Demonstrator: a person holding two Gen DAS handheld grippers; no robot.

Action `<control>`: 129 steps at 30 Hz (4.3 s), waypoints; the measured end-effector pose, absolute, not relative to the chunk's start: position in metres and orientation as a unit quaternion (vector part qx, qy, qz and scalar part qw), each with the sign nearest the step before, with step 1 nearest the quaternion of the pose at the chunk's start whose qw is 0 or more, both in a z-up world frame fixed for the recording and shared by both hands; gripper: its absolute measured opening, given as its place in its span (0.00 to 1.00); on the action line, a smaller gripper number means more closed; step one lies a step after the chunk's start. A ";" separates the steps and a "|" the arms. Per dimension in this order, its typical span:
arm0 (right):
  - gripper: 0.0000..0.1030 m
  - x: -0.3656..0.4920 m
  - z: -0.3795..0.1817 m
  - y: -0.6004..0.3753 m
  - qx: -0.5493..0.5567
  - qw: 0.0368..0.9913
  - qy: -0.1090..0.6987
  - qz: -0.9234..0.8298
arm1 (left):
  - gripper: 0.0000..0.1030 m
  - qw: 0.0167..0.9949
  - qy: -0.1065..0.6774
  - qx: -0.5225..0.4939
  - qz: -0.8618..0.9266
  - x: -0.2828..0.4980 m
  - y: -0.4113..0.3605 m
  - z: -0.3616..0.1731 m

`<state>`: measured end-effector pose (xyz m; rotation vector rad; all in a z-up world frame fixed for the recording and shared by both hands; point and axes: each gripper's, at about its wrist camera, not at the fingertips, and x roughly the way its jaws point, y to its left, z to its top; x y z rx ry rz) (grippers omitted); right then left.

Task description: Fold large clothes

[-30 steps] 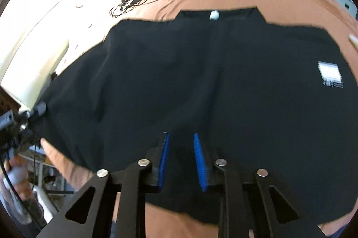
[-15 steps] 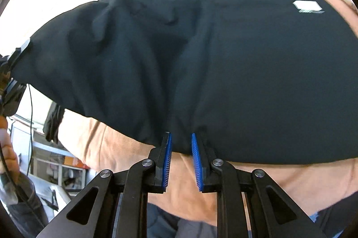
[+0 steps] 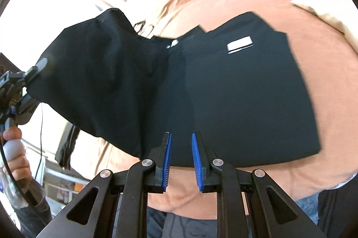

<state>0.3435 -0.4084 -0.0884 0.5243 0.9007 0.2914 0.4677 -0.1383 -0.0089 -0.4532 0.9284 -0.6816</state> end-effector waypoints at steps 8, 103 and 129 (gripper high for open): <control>0.20 0.319 -0.090 -0.457 0.282 0.861 0.408 0.109 | 0.15 0.770 0.501 -0.173 -0.356 0.479 -0.234 -0.035; 0.68 0.333 -0.159 -0.460 0.315 0.800 0.479 0.180 | 0.57 0.751 0.600 -0.102 -0.255 0.447 -0.108 -0.165; 0.91 0.478 -0.185 -0.488 0.396 0.753 0.485 0.201 | 0.59 0.773 0.559 -0.193 -0.230 0.576 -0.138 -0.187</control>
